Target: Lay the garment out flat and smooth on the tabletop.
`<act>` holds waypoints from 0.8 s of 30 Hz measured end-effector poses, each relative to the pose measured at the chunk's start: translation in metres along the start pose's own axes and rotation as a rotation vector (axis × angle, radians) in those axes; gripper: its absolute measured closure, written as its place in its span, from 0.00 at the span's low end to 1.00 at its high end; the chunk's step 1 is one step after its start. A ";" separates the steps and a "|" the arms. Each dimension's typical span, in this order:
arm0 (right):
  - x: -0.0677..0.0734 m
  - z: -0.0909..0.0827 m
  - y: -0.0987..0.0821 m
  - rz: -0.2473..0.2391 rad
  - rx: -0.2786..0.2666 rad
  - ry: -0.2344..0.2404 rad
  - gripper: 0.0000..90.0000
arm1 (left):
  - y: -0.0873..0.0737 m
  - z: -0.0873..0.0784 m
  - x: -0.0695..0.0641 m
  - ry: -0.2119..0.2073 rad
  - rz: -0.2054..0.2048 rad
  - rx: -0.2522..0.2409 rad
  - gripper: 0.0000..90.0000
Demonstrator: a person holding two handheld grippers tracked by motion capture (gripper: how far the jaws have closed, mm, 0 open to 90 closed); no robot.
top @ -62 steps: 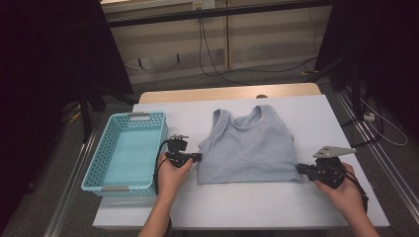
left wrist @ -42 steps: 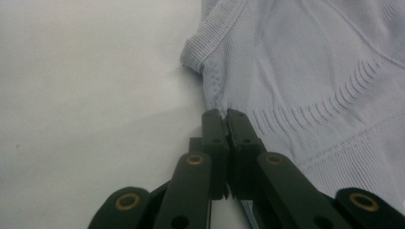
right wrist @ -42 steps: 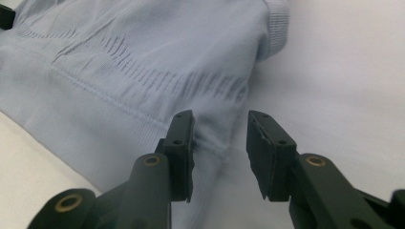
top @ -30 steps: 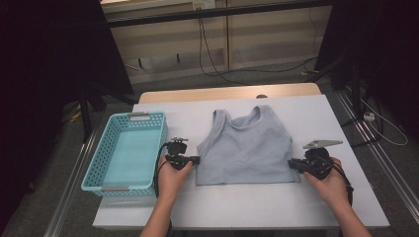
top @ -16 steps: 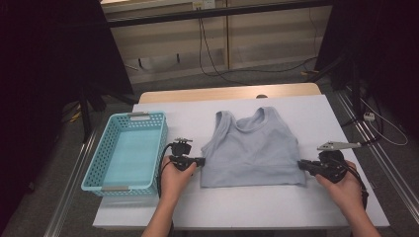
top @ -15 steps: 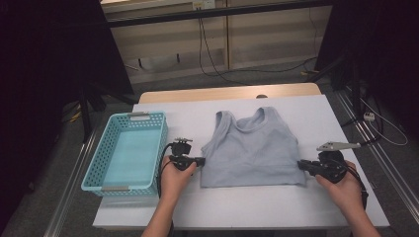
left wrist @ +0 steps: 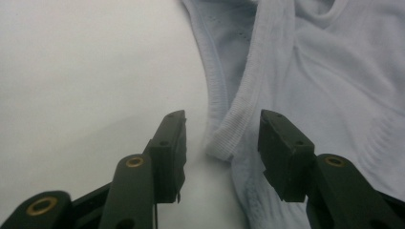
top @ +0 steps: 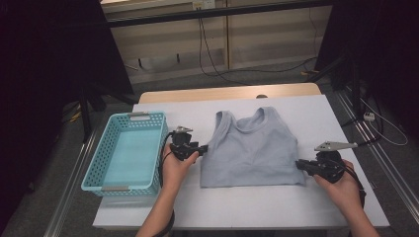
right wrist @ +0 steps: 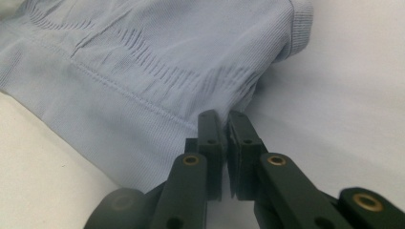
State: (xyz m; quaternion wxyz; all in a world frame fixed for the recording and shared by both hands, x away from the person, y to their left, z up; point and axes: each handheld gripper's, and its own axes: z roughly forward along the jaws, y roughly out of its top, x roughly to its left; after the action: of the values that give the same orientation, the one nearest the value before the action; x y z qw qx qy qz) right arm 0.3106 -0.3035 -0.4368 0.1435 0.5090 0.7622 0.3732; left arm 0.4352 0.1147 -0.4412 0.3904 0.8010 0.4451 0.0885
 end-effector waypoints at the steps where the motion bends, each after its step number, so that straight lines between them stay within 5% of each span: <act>1: 0.000 0.000 0.000 0.000 0.000 0.000 0.96 | 0.000 0.003 0.000 -0.015 -0.006 -0.012 0.59; 8: 0.000 0.003 0.001 -0.006 0.006 -0.002 0.95 | 0.008 0.009 0.001 -0.030 0.008 -0.001 0.65; 14: 0.000 0.005 0.002 -0.012 0.013 0.000 0.95 | 0.008 0.018 0.001 -0.048 0.009 0.028 0.86; 24: -0.002 -0.001 0.000 0.000 0.009 0.007 0.96 | 0.004 0.011 0.013 -0.035 -0.081 0.058 0.96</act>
State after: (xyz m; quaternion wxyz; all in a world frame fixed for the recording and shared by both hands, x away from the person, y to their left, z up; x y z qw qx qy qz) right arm 0.3111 -0.3057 -0.4369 0.1387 0.5083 0.7645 0.3715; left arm 0.4508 0.1179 -0.4483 0.3778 0.7948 0.4726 0.0457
